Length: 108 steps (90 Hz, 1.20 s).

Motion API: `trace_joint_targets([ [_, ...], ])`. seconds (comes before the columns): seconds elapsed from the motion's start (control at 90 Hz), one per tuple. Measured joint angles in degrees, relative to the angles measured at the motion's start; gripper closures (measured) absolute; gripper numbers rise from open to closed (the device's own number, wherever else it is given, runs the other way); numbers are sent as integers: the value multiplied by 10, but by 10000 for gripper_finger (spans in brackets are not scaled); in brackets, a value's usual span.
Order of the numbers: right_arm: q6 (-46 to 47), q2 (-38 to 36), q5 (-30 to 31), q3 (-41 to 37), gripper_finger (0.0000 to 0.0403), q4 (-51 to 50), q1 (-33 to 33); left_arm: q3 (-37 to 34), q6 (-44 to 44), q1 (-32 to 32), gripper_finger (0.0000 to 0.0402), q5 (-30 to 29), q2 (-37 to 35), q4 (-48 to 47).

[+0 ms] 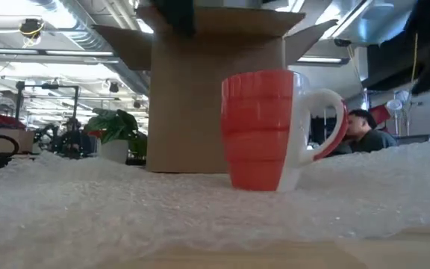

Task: Wrap mug
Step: Wrap the red mug with bubble wrap

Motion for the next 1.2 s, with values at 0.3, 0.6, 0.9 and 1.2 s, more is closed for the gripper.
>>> trace_joint_targets([
  [0.3,26,12,28,41,403,-1,66,-116,-90,-34,365,12,-11,89],
  [0.6,106,60,27,51,403,5,136,-261,-154,-71,381,8,-57,256],
  [0.9,248,120,32,77,403,-48,221,-409,-134,-91,381,-10,-102,459],
  [1.2,478,240,30,204,403,-269,362,-579,-31,-88,381,-20,-194,705],
])
